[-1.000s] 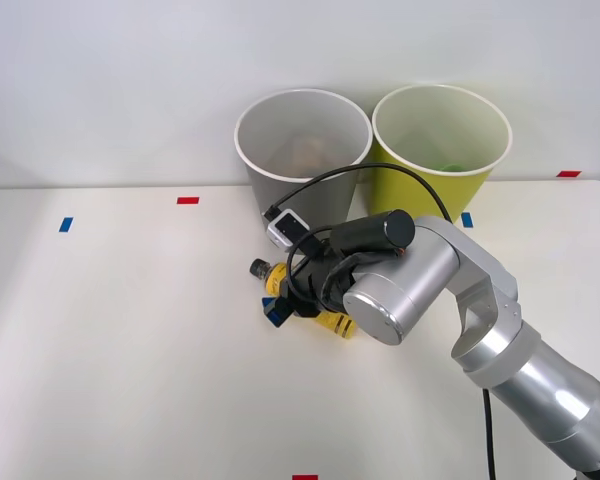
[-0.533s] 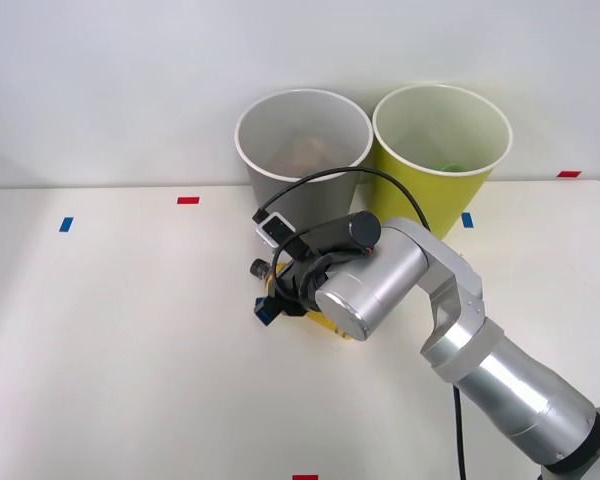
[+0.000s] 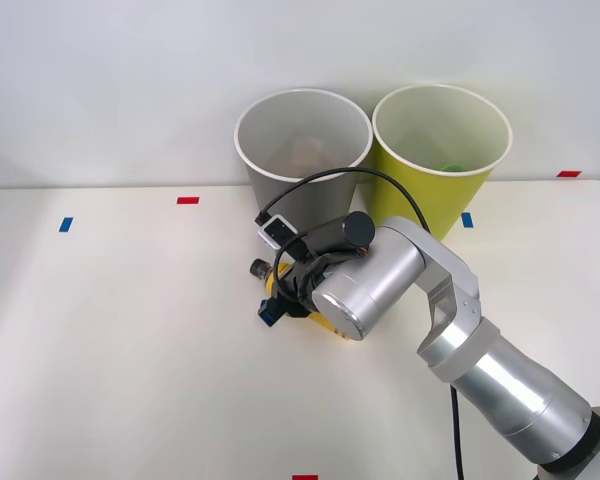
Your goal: Put cans in the gray bin, plastic bottles in the light green bin
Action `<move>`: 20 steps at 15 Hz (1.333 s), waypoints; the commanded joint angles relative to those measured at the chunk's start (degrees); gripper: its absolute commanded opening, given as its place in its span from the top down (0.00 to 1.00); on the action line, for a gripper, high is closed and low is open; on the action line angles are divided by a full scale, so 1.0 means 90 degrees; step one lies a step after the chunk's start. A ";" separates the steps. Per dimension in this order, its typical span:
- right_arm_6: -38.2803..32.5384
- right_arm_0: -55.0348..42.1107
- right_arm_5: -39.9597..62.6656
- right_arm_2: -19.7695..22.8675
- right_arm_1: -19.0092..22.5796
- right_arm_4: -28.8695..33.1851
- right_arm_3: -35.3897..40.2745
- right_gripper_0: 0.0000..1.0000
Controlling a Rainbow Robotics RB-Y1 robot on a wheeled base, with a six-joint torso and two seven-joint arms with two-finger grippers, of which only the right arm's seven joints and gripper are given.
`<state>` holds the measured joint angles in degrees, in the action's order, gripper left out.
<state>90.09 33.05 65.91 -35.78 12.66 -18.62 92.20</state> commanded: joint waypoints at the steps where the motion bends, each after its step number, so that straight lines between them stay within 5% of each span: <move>1: -0.0040 -0.0010 0.0079 0.0001 -0.0029 0.0018 -0.0010 0.00; 20: -0.0157 0.0127 0.0421 0.0040 -0.0478 0.0370 -0.0430 0.00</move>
<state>88.66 33.52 70.13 -35.66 9.17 -15.46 90.08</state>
